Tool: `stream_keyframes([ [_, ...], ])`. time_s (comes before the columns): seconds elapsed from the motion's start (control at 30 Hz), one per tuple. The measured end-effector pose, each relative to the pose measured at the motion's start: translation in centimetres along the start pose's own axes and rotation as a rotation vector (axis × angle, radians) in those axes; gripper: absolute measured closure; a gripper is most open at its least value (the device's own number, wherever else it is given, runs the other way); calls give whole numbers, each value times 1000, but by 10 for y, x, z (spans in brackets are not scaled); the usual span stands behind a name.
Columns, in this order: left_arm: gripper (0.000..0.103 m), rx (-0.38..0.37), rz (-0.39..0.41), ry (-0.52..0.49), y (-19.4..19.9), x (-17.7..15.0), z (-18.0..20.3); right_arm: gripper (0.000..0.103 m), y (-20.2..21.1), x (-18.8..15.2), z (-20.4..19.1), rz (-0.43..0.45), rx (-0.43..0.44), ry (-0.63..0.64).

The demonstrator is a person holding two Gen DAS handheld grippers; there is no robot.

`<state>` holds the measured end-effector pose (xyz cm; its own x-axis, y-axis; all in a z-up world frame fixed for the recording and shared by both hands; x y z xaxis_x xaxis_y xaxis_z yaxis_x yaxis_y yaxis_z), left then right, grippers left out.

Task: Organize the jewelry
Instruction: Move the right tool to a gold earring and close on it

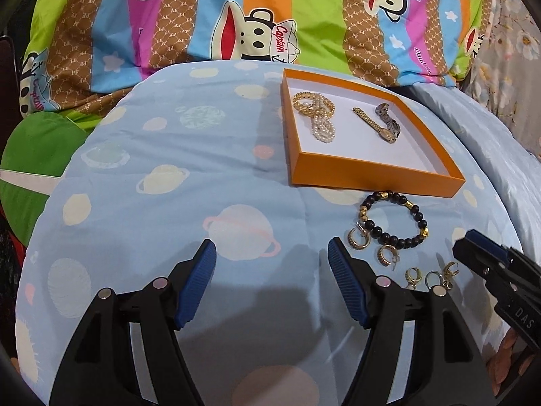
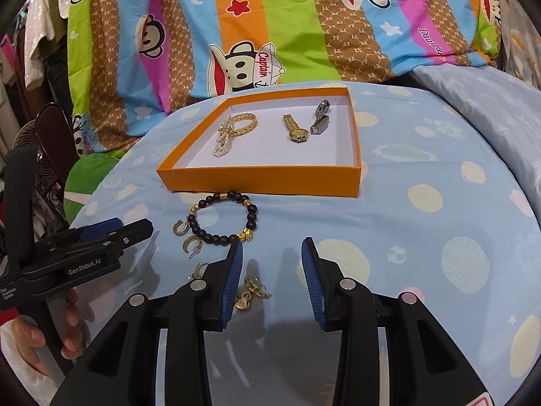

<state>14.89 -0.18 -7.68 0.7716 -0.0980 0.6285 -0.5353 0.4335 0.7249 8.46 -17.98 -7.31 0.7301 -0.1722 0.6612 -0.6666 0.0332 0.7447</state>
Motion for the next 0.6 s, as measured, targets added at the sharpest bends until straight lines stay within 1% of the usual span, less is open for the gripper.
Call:
stream_keyframes([
  [0.27, 37, -4, 1, -12, 0, 0, 3, 64, 11, -17, -4, -13, 4, 14],
  [0.37, 37, -7, 1, -10, 0, 0, 2, 64, 10, -19, -4, -20, 3, 14],
  [0.5, 37, -4, 0, -16, 0, 0, 3, 64, 7, -19, -10, -28, -8, 43],
  [0.6, 36, -2, -2, -22, 0, 0, 4, 67, 5, -19, -12, -34, -18, 47],
])
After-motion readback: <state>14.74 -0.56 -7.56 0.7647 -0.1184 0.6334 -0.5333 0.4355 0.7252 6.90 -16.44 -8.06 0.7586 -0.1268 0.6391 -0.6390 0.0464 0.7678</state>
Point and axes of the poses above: each gripper's, at about its wrist camera, not at the fingertips, and y roughly against the way its jaws point, z to its right, x to its top, the point moved 7 cm from there along -y, roughly the way its jaws point, and after that the axes turned 12 degrees about -x, right-handed, at the moved point
